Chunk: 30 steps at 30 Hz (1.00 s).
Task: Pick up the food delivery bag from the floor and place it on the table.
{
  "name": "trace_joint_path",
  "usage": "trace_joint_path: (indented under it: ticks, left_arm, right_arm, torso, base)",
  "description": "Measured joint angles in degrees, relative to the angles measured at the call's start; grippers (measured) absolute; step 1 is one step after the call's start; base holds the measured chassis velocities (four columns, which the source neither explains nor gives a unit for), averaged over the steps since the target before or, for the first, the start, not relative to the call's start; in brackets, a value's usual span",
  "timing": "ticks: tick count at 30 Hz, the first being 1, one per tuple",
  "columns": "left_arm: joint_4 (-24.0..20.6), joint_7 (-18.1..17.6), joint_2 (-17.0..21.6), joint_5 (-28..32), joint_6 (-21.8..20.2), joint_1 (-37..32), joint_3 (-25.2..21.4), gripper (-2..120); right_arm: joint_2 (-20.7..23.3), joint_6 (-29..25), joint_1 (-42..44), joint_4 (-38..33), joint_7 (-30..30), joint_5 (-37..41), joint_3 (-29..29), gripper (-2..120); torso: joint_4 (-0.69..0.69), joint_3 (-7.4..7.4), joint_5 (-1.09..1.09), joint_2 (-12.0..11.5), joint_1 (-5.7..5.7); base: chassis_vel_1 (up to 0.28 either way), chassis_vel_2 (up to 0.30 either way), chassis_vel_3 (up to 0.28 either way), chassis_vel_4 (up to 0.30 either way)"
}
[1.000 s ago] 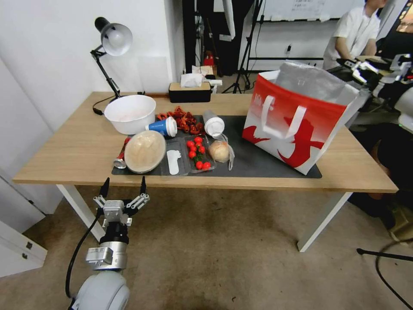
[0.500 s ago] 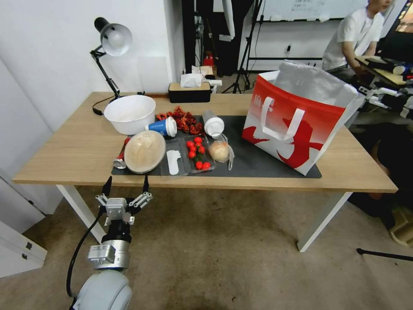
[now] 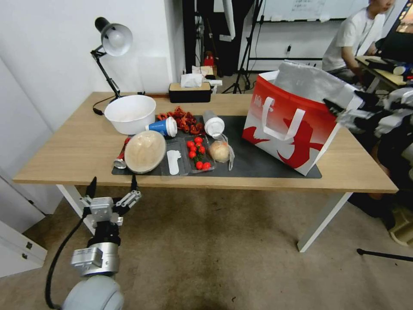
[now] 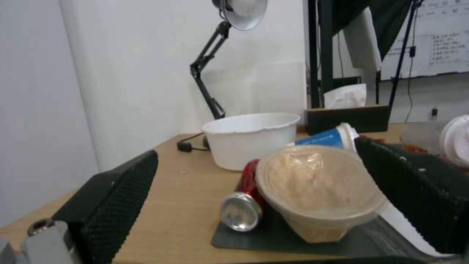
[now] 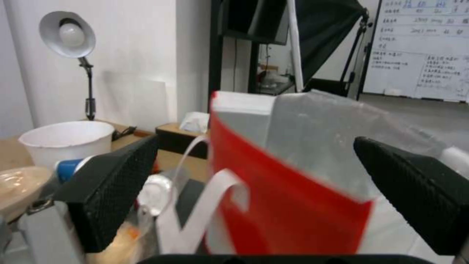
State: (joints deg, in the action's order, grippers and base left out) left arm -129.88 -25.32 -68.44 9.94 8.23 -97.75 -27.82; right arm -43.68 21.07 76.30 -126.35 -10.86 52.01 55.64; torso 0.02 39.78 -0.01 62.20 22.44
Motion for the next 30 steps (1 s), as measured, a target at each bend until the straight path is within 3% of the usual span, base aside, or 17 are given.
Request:
trace_joint_path:
  ticks: [2,10,14,22,30]
  left_arm:
    - [-0.32,0.02,0.0,0.05,-0.46,0.11,-0.01,100]
    - [-0.77,0.14,0.02,0.21,-0.56,0.12,0.25,100]
    - [-1.56,0.34,0.25,0.36,-0.34,-0.05,0.3,100]
    - [-1.55,1.5,0.37,0.44,0.73,0.09,1.11,100]
    - [-0.55,3.01,0.12,0.14,2.35,0.0,1.44,100]
  right_arm:
    - [-2.63,-0.91,3.47,-3.11,0.38,-2.83,0.91,100]
    - [-11.12,-3.71,11.43,-11.12,3.29,-13.12,0.26,100]
    - [-17.55,-6.02,17.12,-16.22,5.6,-21.02,-1.55,100]
    - [-22.78,-10.54,23.24,-17.31,8.14,-30.97,-3.48,100]
    - [-26.1,-12.76,25.68,-17.18,11.94,-35.63,-5.47,100]
  torso:
    - [-0.05,0.0,-0.01,0.0,0.0]
    - [-0.02,0.0,0.0,0.0,0.0]
    - [-0.02,-0.01,0.0,0.0,0.0]
    - [-0.02,0.0,0.0,0.0,0.0]
    - [-0.02,0.0,0.0,-0.01,0.01]
  base:
    - [0.0,0.0,0.0,0.0]
    - [0.0,0.0,0.0,0.0]
    - [0.0,0.0,0.0,0.0]
    - [0.0,0.0,0.0,0.0]
    - [0.0,0.0,0.0,0.0]
